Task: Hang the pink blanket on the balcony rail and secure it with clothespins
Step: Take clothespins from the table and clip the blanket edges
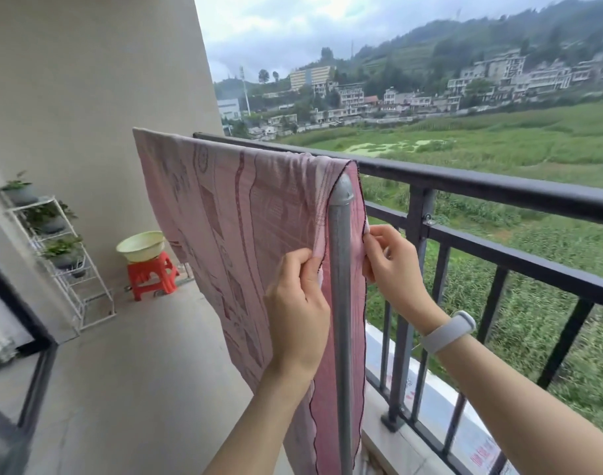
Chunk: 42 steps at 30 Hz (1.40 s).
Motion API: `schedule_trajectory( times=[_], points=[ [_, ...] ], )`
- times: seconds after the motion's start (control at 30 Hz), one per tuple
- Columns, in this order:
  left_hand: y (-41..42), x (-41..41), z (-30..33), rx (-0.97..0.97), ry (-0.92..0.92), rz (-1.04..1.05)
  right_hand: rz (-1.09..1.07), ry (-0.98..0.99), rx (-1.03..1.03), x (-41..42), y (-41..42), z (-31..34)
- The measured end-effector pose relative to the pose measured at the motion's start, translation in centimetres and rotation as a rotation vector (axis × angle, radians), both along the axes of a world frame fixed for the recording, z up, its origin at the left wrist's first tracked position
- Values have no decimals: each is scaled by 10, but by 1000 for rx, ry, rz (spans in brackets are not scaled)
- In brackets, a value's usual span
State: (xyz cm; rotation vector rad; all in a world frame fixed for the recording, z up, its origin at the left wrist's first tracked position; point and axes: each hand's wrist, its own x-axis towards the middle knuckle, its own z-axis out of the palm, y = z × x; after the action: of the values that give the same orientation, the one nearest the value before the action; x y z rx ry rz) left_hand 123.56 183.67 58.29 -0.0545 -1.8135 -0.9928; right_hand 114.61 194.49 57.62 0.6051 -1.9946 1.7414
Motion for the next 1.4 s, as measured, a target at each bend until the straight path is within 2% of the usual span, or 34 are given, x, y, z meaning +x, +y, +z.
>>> schedule_trajectory(
  times=[0.17, 0.27, 0.4, 0.63, 0.73, 0.87, 0.93, 1.1, 1.23, 1.4],
  points=[
    [15, -9, -5, -52, -48, -39, 72, 103, 32, 12, 1, -10],
    [15, -11, -2, -37, -30, -56, 41, 128, 12, 12, 6, -5],
    [16, -13, 17, 30, -20, -181, 8, 150, 62, 3, 9, 15],
    [12, -29, 37, -34, 72, 31, 41, 169, 34, -7, 2, 59],
    [11, -28, 47, -85, 95, 39, 7, 232, 13, -4, 1, 74],
    [19, -19, 53, -42, 195, -15, -62, 325, -124, 5, 13, 63],
    [23, -15, 36, -57, 178, -31, -54, 301, -116, 7, 18, 48],
    [31, -21, -36, -2, -173, 43, 52, 136, -17, 12, 29, 7],
    [30, -18, -46, 124, -149, 70, 142, 19, 54, 21, 38, -25],
    [23, -6, -44, 42, -125, 36, 214, -46, 160, 21, 42, -58]
  ],
)
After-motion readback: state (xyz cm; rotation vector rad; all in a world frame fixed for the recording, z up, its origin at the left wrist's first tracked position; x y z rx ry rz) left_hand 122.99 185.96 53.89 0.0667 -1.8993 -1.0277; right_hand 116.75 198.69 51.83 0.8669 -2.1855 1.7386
